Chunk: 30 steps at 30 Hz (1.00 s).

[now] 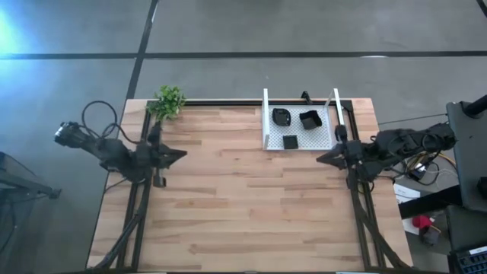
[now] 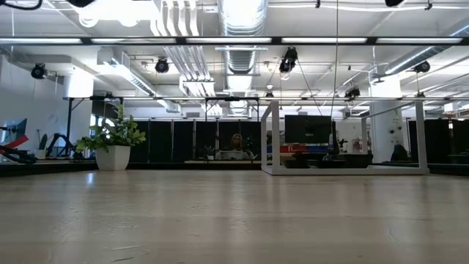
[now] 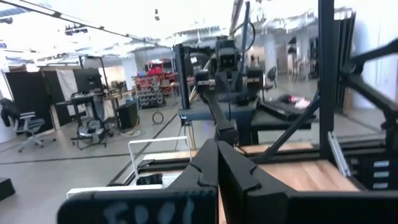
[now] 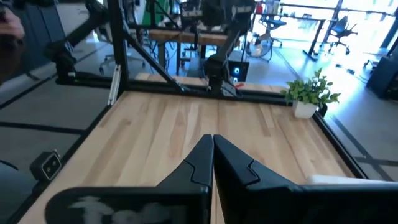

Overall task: Pick & Place Mini shaped plates
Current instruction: Return to Home Position

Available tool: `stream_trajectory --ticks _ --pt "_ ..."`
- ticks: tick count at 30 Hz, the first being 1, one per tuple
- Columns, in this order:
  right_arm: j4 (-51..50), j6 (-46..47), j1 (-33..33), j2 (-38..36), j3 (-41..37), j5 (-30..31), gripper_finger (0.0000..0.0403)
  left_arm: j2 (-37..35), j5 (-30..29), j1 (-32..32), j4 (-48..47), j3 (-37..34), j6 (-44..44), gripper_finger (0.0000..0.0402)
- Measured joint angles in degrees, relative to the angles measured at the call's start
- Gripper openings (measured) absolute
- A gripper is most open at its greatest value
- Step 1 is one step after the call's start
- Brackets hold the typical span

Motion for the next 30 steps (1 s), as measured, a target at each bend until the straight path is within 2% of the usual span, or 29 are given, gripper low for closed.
stream_trajectory --ticks 15,30 --pt "0.3 -0.2 0.0 -10.3 -1.1 0.2 0.0008 -14.0 1.2 0.0 -2.9 -5.1 0.1 0.0000" --pt "0.5 0.7 0.0 -26.7 -7.8 1.9 0.0008 -20.8 1.1 0.0 -6.6 -6.0 1.4 0.0000"
